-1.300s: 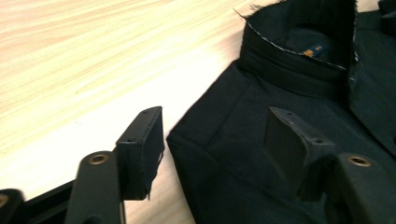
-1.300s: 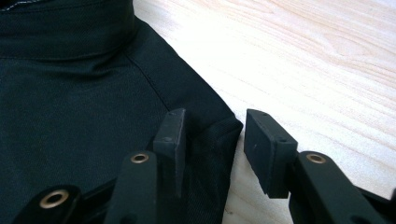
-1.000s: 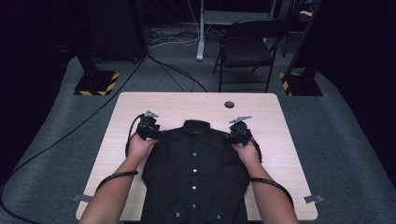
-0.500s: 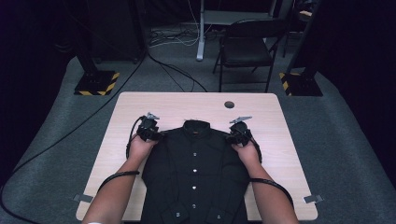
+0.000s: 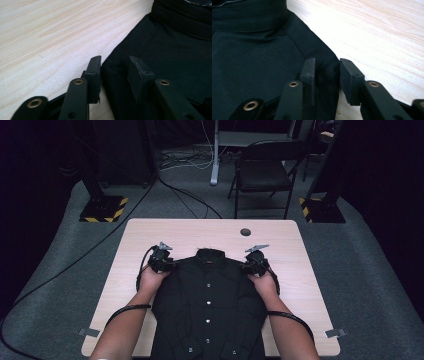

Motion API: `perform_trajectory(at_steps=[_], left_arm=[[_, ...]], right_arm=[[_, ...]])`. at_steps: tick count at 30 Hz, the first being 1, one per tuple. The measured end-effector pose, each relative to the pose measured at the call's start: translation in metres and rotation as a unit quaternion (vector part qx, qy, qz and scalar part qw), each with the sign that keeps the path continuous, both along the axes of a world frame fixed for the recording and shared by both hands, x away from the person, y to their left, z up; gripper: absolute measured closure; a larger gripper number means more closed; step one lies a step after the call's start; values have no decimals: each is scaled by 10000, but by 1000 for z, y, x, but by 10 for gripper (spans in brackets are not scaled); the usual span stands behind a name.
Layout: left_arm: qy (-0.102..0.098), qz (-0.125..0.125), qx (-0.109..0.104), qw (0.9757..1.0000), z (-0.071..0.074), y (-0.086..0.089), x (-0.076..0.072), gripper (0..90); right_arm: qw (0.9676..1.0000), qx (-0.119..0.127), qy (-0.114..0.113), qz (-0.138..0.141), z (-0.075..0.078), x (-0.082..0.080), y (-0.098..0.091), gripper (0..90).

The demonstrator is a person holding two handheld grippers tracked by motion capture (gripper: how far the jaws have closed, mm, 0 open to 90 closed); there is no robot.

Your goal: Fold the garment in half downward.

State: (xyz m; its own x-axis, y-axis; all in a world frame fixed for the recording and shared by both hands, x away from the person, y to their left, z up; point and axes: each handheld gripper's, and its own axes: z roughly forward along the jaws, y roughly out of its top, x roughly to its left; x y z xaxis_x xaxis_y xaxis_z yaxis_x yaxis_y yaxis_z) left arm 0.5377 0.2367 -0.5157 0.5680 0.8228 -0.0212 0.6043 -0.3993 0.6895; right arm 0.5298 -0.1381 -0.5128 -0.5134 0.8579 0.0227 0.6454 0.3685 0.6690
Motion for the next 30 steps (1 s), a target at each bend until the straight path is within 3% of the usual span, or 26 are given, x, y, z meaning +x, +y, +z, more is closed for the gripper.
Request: perform_trajectory(at_steps=[7,14,18,21,30], left_arm=[[-62,-72,-180,9998,-3,-1,-5,822],[90,-97,-428,9990,2,5,-3,841],[7,-161,-531,9985,12,7,-4,840],[-94,-316,-383,9987,21,7,-5,839],[-349,-371,-449,9977,48,11,-6,844]], right_arm=[[9999,165,27,38,-1,-2,0,798],[9996,267,114,40,1,-2,0,848],[9995,307,57,97,6,-4,-2,849],[9992,376,-9,157,14,-5,-3,849],[9981,512,-218,255,41,-8,-6,854]])
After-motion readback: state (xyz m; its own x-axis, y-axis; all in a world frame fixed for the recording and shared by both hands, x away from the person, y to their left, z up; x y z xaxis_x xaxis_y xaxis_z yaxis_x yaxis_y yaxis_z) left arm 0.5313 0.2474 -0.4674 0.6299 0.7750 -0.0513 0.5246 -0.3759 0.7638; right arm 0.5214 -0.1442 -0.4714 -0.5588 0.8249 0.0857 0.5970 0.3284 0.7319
